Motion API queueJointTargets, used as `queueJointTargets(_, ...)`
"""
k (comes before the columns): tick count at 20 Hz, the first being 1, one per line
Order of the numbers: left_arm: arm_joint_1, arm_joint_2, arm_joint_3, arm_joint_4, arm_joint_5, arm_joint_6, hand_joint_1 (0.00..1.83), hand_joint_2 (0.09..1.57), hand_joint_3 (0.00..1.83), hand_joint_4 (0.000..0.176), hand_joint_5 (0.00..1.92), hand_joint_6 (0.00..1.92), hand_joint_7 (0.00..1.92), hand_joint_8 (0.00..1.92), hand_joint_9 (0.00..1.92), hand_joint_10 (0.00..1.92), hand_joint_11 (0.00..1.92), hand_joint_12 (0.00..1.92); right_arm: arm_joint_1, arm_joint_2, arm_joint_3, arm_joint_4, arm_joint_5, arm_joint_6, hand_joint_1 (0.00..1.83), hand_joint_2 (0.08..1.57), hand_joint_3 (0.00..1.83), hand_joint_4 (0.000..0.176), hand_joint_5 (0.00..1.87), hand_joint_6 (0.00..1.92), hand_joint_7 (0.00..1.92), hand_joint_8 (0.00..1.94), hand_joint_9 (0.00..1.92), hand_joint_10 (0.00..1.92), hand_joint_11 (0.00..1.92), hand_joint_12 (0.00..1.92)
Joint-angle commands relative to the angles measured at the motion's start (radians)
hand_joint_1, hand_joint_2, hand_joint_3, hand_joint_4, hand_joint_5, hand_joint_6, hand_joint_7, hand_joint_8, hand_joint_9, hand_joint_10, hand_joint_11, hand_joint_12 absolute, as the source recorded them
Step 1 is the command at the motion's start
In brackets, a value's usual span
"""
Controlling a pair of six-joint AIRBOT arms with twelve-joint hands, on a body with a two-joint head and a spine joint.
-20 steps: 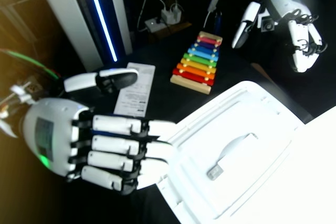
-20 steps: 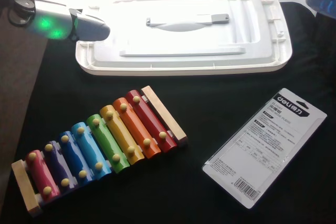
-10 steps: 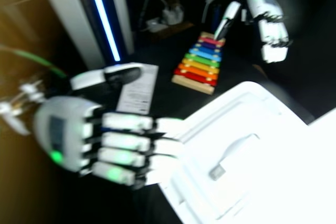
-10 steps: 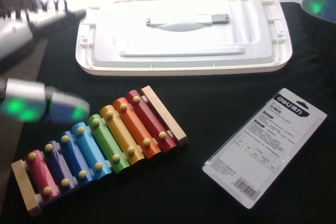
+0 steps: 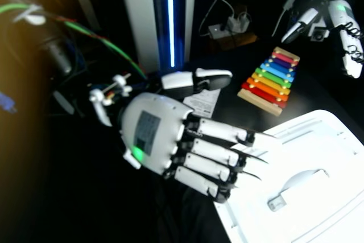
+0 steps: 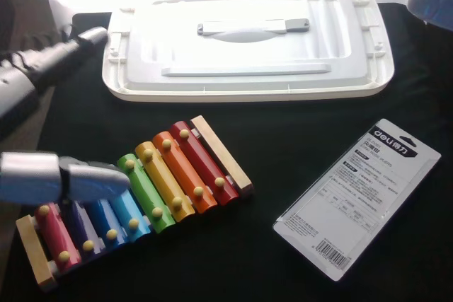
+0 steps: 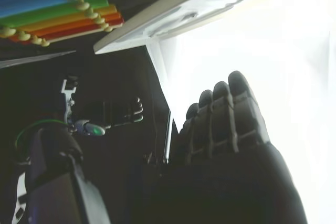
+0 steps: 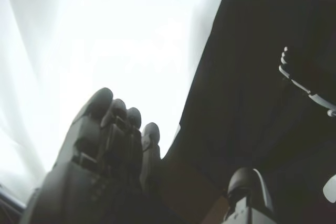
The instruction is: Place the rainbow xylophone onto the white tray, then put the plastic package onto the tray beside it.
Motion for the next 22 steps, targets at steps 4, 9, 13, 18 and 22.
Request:
queueJointTargets(4,-0.009,-0.058,0.027,-0.045,-0.146,-0.007,0.65,0.72,0.0,0.0,0.0,0.0,0.1,0.0,0.04,0.01,0.0,0.04,0.007,0.0,0.007,0.027,0.114,0.012,0.43,0.89,0.0,0.086,0.27,0.0,0.26,0.0,0.19,0.0,0.0,0.55)
queueJointTargets(9,-0.01,-0.097,0.041,-0.053,-0.124,-0.01,0.61,0.69,0.0,0.026,0.0,0.0,0.06,0.01,0.0,0.0,0.0,0.0,0.007,0.0,0.008,0.025,0.114,0.014,0.43,0.89,0.0,0.089,0.28,0.0,0.27,0.0,0.22,0.01,0.0,0.64)
queueJointTargets(13,-0.009,-0.111,0.041,-0.035,-0.086,-0.021,0.62,0.68,0.0,0.02,0.0,0.0,0.05,0.0,0.03,0.01,0.01,0.01,0.007,0.0,0.008,0.025,0.114,0.014,0.45,0.88,0.0,0.103,0.29,0.0,0.27,0.0,0.21,0.0,0.0,0.57)
queueJointTargets(18,-0.015,-0.151,0.065,0.003,-0.01,-0.043,0.63,0.66,0.0,0.012,0.0,0.0,0.1,0.02,0.06,0.01,0.05,0.03,0.007,-0.003,0.008,0.025,0.114,0.014,0.42,0.89,0.0,0.103,0.29,0.0,0.27,0.0,0.21,0.0,0.0,0.6)
queueJointTargets(22,-0.059,-0.175,0.096,0.048,0.099,-0.043,0.56,0.65,0.0,0.122,0.0,0.0,0.11,0.01,0.06,0.01,0.07,0.04,0.007,-0.005,0.008,0.025,0.114,0.015,0.42,0.87,0.0,0.12,0.29,0.0,0.27,0.0,0.21,0.0,0.0,0.57)
